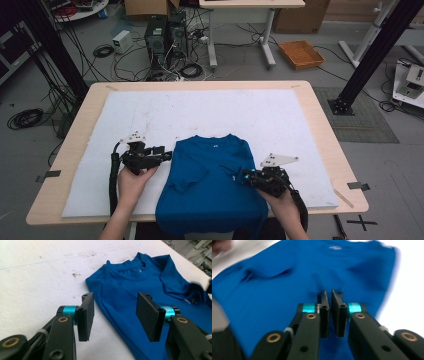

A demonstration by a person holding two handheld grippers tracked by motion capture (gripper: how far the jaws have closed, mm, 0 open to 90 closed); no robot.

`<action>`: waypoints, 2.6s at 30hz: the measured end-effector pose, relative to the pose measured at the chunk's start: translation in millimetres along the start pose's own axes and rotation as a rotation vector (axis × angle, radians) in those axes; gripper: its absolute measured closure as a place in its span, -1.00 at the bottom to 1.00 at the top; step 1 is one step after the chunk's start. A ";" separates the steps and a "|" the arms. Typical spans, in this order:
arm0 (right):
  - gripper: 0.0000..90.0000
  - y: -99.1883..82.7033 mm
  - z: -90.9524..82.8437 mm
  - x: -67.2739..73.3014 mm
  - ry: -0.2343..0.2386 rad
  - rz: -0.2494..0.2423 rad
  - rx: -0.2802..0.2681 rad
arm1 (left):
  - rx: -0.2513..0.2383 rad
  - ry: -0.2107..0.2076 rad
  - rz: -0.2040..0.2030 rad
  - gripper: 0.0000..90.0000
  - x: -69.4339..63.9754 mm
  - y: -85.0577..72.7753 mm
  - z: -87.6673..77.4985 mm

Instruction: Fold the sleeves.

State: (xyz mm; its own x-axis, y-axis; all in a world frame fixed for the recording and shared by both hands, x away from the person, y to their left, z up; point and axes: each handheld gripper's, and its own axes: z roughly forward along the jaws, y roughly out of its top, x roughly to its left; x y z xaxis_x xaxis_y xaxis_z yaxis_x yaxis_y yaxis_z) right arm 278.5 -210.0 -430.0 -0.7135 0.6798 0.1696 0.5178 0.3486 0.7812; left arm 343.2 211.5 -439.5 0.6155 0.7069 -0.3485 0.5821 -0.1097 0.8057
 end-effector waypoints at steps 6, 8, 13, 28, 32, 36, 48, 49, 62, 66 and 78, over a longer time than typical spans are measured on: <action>0.79 -2.8 4.4 17.8 0.158 -0.223 0.135 | 0.003 -0.001 -0.001 0.08 -0.2 -0.1 0.4; 0.65 -3.0 -1.6 15.1 0.142 -0.249 0.106 | 0.003 0.000 -0.002 0.08 -0.3 -0.2 0.8; 0.54 13.3 0.2 5.9 0.008 -0.099 0.002 | 0.010 0.001 -0.005 0.07 -0.8 -0.6 3.3; 0.98 48.2 75.3 8.4 -0.119 -0.171 0.175 | 0.012 0.005 -0.010 0.04 1.0 -1.2 1.9; 0.96 58.9 75.9 7.5 -0.079 -0.130 0.106 | 0.014 0.003 -0.008 0.04 0.4 -1.1 2.0; 0.90 62.7 78.8 3.7 -0.071 -0.086 0.081 | 0.012 0.001 -0.011 0.04 0.4 -1.2 1.3; 0.33 59.4 47.9 -12.6 -0.086 -0.025 -0.013 | -0.027 -0.013 0.012 0.01 -2.3 0.8 -1.9; 0.18 56.5 34.4 -26.9 -0.113 0.017 -0.048 | -0.025 -0.010 0.026 0.01 -2.5 3.6 -2.6; 0.03 26.2 -3.6 -71.6 -0.175 0.139 -0.150 | 0.008 0.030 0.038 0.00 -2.2 13.5 13.7; -0.03 28.4 -4.6 -75.0 -0.181 0.137 -0.157 | -0.030 0.058 0.060 -0.01 2.6 14.8 10.9; -0.15 32.2 -15.1 -82.7 -0.199 0.131 -0.196 | -0.083 0.072 0.152 -0.11 -5.0 14.6 -8.4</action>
State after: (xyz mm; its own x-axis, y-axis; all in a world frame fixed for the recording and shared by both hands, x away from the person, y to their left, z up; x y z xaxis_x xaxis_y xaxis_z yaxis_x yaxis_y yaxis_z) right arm 347.1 -264.7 -409.8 -0.5299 0.8307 0.1707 0.4848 0.1315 0.8647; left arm 344.2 212.3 -422.0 0.6516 0.7353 -0.1866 0.4373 -0.1630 0.8844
